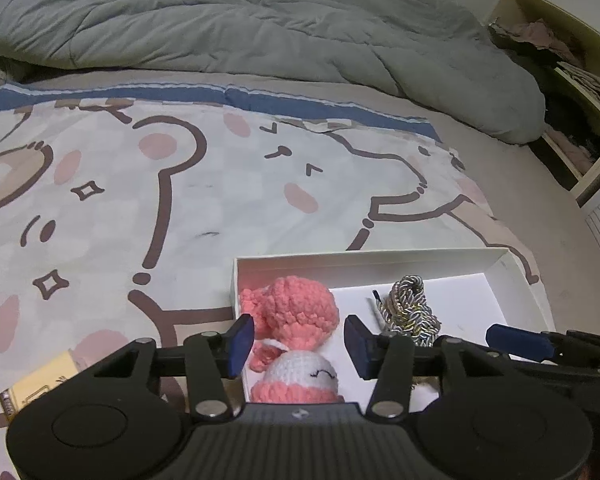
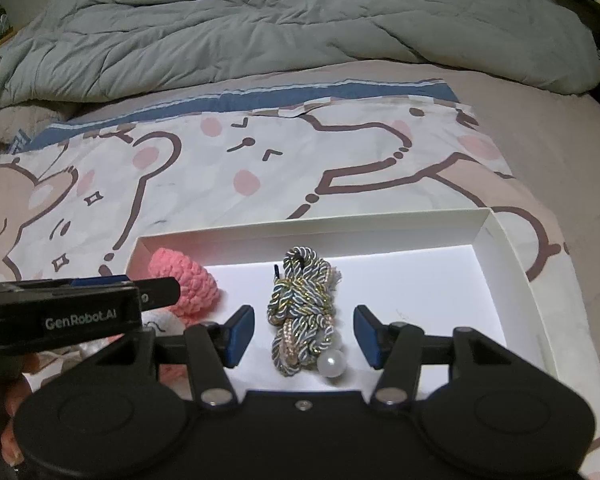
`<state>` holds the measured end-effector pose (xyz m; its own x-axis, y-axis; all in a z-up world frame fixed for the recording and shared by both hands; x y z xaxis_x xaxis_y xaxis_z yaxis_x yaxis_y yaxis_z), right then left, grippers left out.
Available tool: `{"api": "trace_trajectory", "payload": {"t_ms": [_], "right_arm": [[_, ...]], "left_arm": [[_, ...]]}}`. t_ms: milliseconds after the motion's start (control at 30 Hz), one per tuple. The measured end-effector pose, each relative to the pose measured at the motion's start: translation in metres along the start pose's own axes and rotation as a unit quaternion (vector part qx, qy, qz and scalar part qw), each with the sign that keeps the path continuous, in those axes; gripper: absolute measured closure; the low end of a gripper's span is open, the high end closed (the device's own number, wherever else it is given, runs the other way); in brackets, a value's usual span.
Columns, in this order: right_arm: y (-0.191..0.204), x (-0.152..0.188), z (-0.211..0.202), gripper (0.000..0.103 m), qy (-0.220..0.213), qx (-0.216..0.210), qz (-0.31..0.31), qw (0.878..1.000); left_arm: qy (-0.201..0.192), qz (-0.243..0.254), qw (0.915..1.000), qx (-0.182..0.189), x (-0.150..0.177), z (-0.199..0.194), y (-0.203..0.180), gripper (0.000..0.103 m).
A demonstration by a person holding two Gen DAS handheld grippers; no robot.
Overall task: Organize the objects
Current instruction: 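Carry the doll with the left tool while the right tool carries the cord into the white box, then open the left gripper releasing the doll while the right gripper releases the cord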
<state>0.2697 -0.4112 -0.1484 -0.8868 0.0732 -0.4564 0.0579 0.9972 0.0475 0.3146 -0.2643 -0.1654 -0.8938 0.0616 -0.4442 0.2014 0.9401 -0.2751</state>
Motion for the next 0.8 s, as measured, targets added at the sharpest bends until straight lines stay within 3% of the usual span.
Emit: {"api": "trace_trajectory", "payload": {"t_ms": [500, 567, 800], "right_arm": [[0.000, 0.015, -0.050, 0.042, -0.033, 0.006, 0.017, 0.999], [0.001, 0.017, -0.059, 0.037, -0.041, 0.005, 0.018, 0.999], [0.000, 0.027, -0.090, 0.024, -0.070, 0.009, 0.025, 0.997]], "left_arm": [[-0.028, 0.034, 0.9990, -0.007, 0.008, -0.060, -0.008, 0.051], [-0.033, 0.038, 0.9987, -0.010, 0.011, -0.069, -0.008, 0.043], [-0.051, 0.046, 0.9973, -0.025, 0.020, -0.096, -0.004, 0.032]]}}
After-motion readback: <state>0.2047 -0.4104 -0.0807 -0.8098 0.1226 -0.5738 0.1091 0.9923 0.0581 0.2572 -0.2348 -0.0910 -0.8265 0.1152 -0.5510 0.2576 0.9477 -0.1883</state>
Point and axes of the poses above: each gripper's, at about its wrist camera, not at the fingertips, and z roughly the way its jaws point, y to its left, x to its underside, the point moved 7 cm from there along z, roughly the way its jaws point, and after that the axes turned 8 degrees about y, right-handed, at the moved point
